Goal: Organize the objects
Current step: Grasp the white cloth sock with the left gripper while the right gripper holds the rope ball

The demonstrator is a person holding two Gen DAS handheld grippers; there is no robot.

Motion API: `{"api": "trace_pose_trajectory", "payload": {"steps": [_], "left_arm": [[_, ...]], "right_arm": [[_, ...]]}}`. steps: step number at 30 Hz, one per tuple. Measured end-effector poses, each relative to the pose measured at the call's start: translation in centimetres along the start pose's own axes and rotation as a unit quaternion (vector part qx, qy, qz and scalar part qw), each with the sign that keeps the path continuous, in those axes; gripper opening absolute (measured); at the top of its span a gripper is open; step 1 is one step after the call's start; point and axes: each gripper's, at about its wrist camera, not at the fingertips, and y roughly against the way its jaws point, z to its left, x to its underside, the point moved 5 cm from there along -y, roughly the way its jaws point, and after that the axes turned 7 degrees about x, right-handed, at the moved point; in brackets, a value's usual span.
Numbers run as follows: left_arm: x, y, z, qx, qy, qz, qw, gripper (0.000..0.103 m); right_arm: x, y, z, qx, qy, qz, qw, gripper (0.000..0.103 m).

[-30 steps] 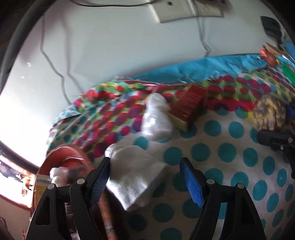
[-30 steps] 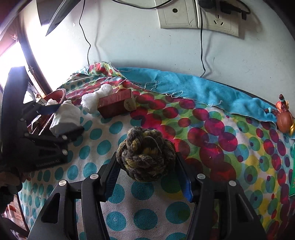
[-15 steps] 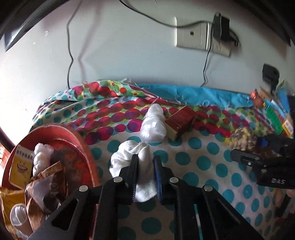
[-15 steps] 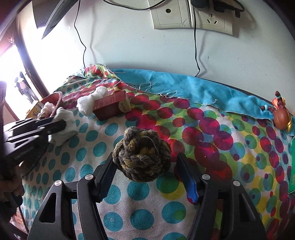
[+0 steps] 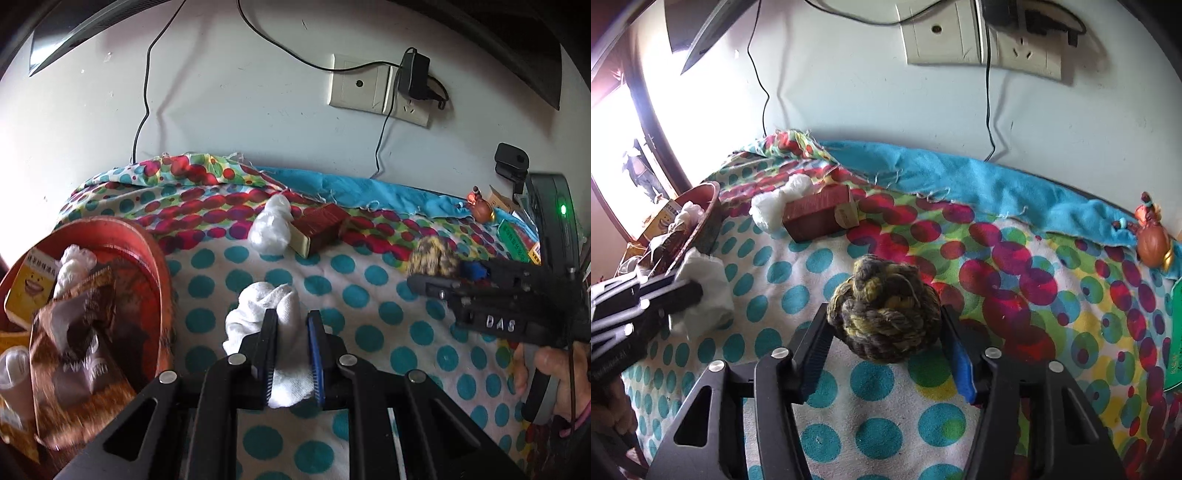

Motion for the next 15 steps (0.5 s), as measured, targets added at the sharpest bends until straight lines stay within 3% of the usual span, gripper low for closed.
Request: {"api": "trace_pose_trajectory", "payload": {"steps": [6, 10, 14, 15], "left_arm": [[0.9, 0.9, 0.6, -0.001, 0.032, -0.023, 0.9992, 0.016], [1.6, 0.9, 0.5, -0.016, 0.025, -0.032, 0.9990, 0.017], [1.6, 1.0, 0.9, -0.017, 0.039, -0.040, 0.9983, 0.021], [1.5, 1.0, 1.0, -0.018, 0.044, -0.041, 0.9980, 0.027]], "right_arm": [[-0.1, -0.2, -0.1, 0.008, -0.005, -0.002, 1.000, 0.055], [-0.1, -0.3, 0.3, 0.015, 0.003, 0.001, 1.000, 0.055], [0.0, -0.6, 0.7, 0.026, 0.017, 0.011, 0.999, 0.055], [0.0, -0.5, 0.6, 0.027, 0.016, 0.010, 0.999, 0.055]]}}
